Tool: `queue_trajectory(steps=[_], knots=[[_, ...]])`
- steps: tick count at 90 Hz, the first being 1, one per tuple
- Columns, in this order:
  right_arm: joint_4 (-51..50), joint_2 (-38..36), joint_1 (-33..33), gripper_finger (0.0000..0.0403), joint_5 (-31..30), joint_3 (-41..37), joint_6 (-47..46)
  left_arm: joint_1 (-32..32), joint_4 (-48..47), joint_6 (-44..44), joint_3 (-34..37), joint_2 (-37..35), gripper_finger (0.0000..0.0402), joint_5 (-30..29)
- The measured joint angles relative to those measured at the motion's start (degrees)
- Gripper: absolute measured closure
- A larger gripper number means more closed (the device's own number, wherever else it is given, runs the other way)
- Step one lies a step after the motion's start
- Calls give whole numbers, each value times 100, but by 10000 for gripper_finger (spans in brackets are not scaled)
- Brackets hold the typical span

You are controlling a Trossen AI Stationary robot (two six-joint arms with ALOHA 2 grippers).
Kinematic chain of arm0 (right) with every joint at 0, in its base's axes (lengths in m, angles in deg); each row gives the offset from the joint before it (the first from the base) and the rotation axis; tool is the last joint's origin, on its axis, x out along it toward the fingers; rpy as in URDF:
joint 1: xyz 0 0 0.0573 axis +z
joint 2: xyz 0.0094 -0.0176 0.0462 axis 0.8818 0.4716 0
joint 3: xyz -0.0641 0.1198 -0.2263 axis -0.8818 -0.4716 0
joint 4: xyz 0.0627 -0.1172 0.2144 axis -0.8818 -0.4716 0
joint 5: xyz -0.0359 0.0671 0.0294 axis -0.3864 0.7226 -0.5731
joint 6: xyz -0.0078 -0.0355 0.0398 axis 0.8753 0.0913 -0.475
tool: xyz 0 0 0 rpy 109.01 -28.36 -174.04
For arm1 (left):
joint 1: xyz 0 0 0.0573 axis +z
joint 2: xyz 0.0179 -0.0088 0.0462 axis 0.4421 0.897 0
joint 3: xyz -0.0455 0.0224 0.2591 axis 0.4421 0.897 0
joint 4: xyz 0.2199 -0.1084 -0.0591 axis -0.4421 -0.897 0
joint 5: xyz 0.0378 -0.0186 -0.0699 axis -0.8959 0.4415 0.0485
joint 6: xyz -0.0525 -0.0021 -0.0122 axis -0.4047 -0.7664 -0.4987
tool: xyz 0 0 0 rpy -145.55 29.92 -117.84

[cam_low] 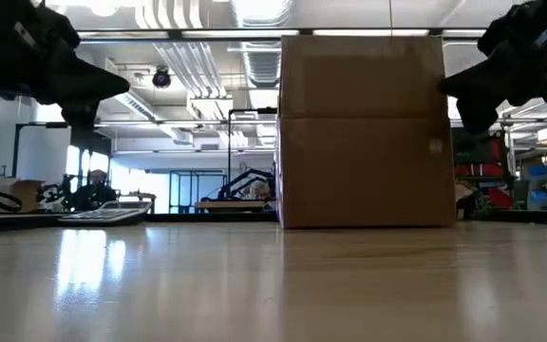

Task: Wrap mug
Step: Return to Home Position

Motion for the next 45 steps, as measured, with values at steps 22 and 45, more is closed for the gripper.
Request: queue_trajectory(steps=[22,45], knots=[[-173,-821,0,399,-147,-293,-101,-254,119,192,284,-686,394,32],[-187,-1177,0,399,-140,-293,266,-250,15,789,421,-1337,393,995]])
